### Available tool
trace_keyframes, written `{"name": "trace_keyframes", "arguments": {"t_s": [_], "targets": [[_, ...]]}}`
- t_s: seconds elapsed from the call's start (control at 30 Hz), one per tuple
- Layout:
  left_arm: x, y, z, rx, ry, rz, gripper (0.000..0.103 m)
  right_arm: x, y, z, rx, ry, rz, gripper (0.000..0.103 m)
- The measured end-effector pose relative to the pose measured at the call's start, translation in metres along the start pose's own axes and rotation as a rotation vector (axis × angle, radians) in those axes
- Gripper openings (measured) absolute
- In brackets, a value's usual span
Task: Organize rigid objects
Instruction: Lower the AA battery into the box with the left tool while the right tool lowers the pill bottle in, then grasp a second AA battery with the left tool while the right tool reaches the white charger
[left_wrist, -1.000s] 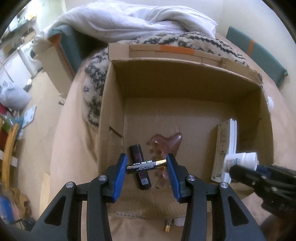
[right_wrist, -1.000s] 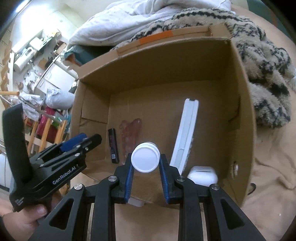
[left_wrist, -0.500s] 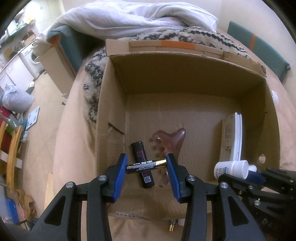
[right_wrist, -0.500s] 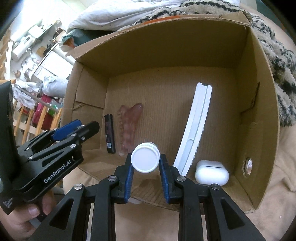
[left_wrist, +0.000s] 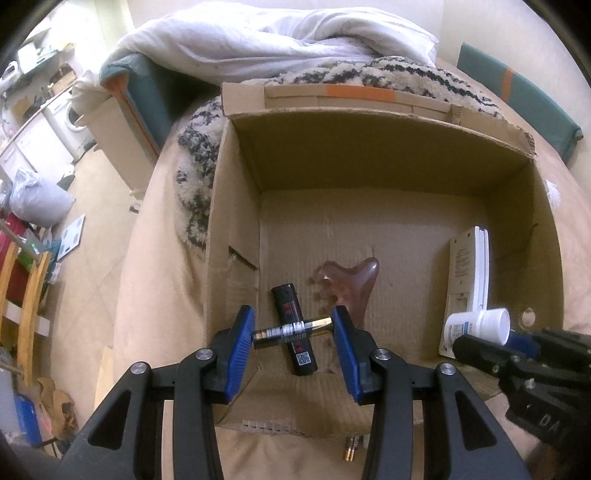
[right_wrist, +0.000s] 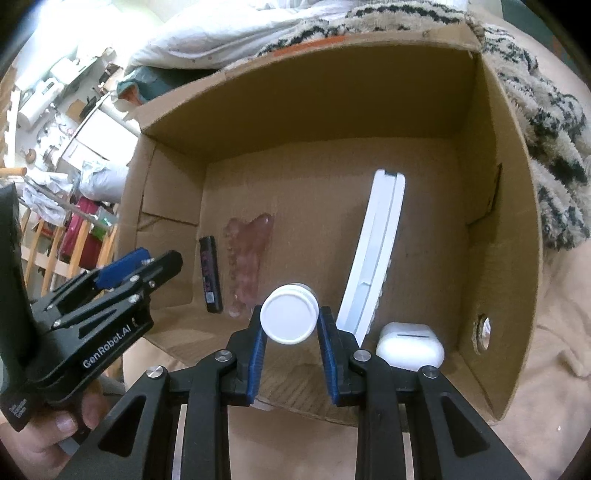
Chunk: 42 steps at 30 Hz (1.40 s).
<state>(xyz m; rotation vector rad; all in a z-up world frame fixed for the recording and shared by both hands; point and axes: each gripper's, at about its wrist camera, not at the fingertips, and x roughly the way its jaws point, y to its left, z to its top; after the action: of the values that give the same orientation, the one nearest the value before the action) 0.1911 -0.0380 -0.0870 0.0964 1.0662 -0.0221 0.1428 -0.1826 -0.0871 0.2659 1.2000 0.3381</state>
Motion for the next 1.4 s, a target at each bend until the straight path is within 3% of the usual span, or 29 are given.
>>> {"name": "trace_keyframes", "arguments": {"t_s": [0.1,0.17,0.27,0.6,0.73,1.03,1.4], "targets": [[-0.002,-0.001,0.001,0.012,-0.008,0.009,0.041,-0.006,-0.003,0.001,0.010,-0.024,0.003,0.029],[-0.003,-0.001,0.002,0.010,-0.007,-0.009,0.050,-0.010,-0.005,0.003,0.027,-0.041,0.005,0.034],[-0.007,-0.001,0.003,0.002,-0.017,-0.038,0.068,-0.019,-0.008,0.005,0.040,-0.093,0.010,0.080],[-0.014,-0.002,0.005,-0.009,-0.047,-0.031,0.072,-0.030,-0.014,0.010,0.070,-0.131,0.017,0.081],[-0.018,-0.007,0.005,0.035,-0.065,-0.013,0.072,-0.033,-0.011,0.009,0.070,-0.143,0.022,0.081],[-0.050,0.006,0.001,0.042,-0.127,0.015,0.072,-0.057,-0.011,-0.002,0.062,-0.180,0.024,0.081],[-0.063,0.044,-0.026,-0.085,-0.075,0.012,0.072,-0.074,-0.012,-0.031,0.079,-0.168,0.036,0.081]]}}
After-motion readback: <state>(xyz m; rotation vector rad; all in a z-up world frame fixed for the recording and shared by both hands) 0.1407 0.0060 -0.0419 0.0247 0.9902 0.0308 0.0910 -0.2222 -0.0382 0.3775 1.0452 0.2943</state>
